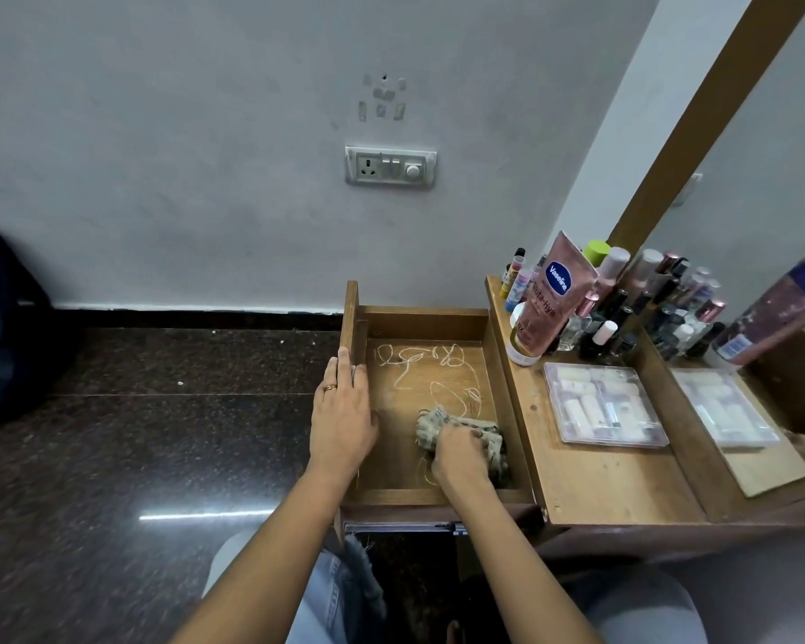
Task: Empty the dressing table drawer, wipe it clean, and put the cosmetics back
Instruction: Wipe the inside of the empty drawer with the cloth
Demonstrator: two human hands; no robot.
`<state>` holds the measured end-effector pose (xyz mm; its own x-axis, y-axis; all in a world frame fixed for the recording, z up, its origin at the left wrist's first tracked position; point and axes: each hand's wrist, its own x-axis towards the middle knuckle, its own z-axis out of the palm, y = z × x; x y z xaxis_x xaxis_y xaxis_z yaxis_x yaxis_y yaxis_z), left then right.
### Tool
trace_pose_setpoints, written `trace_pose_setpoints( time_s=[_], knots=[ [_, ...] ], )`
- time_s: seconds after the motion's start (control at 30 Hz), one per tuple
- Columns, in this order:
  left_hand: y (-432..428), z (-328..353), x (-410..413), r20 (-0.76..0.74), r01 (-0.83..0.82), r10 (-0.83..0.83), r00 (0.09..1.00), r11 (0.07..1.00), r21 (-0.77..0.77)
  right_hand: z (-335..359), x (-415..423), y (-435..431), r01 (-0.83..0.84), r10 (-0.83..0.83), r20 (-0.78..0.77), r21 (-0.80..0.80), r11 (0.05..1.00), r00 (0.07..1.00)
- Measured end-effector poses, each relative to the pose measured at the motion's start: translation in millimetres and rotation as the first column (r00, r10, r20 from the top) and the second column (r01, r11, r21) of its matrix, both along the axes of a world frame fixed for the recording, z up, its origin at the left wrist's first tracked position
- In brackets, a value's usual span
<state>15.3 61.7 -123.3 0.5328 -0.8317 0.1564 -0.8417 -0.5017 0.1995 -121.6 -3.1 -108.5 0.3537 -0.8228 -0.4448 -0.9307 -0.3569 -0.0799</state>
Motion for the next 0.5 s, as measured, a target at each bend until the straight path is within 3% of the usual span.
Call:
trace_pose_setpoints(
  time_s=[0.13,0.33,0.5],
  knots=[
    [-0.2,0.2,0.1,-0.009,0.005,-0.005,1.000,1.000,0.005,-3.6,1.7,-0.5,0.029,-0.022,-0.103,0.059,0.998,0.994],
    [-0.2,1.4,0.5,-0.044,0.003,-0.004,0.999,1.000,-0.022,3.5,12.1,-7.7,0.058,-0.058,-0.018,0.026,0.998,0.998],
    [-1.5,0.2,1.4,-0.046,-0.003,0.002,0.999,1.000,-0.023,0.8,18.4,0.5,0.022,-0.016,-0.066,0.086,0.996,0.998]
  ],
)
